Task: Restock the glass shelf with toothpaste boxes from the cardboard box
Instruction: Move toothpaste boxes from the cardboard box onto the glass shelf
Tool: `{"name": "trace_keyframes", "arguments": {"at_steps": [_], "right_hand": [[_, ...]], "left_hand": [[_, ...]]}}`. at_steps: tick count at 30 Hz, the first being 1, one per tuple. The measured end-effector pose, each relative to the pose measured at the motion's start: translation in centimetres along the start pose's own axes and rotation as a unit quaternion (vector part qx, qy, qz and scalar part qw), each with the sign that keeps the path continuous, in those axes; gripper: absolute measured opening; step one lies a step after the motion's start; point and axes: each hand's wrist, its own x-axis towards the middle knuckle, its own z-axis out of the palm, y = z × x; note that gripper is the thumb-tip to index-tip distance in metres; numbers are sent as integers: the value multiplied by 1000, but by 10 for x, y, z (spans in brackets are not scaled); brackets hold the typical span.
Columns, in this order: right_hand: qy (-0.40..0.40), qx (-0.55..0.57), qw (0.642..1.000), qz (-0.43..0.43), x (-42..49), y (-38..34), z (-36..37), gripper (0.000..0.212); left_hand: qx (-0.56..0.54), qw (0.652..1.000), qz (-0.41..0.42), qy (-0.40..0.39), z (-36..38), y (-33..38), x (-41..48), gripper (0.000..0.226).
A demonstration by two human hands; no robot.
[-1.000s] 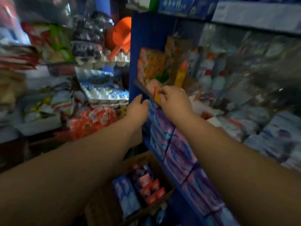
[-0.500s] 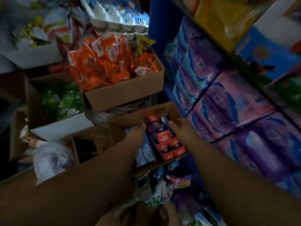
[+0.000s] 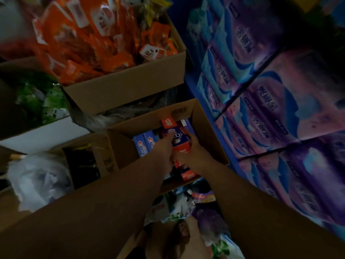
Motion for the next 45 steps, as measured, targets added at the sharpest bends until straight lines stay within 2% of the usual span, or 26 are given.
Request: {"name": "trace_keyframes", "arguments": {"at_steps": [2,4,8,12,13,18,21,23,28,33,37,40,45], "right_hand": [[10,-17,1000,24,9,5,4,109],[8,-4,999,42,6,6,4,109],[9,132,991,10,-8,-5,-2,76],[-22,207,978,24,-14,-24,-10,74],[-19,218,975,25,-16,-28,-10,66],[143,220,964,41,-26,-50,5,45],[175,225,958,8,-50,-52,-3,37],[178,235,955,-36,-74,-59,-18,22],[190,225,942,-162,-147,-82,-51,12],[238,284,889,-270,-225,-110,-85,27],[324,256,836,-361,-294,-136,-105,47],[364,242,804,-404,-354,-149,-125,55],[428,259,718,-484,-441,-150,-162,44]], "left_hand": [[-6,1000,-12,-4,3,2,0,45],[-5,1000,-20,-4,5,3,-3,41],[-6,999,-35,-14,9,13,-13,32],[-5,996,-49,-72,0,27,-22,39],[-2,995,-49,-86,-3,29,-24,39],[-32,992,-38,-112,-11,22,-36,38],[-97,983,-28,-152,-15,17,-49,43],[-147,974,-19,-171,-14,24,-60,53],[-204,956,71,-198,-12,63,-109,72],[-238,930,172,-220,-13,109,-189,66],[-214,898,271,-271,7,120,-272,42],[-178,873,340,-302,26,125,-326,37],[-87,822,456,-331,70,129,-406,36]]}}
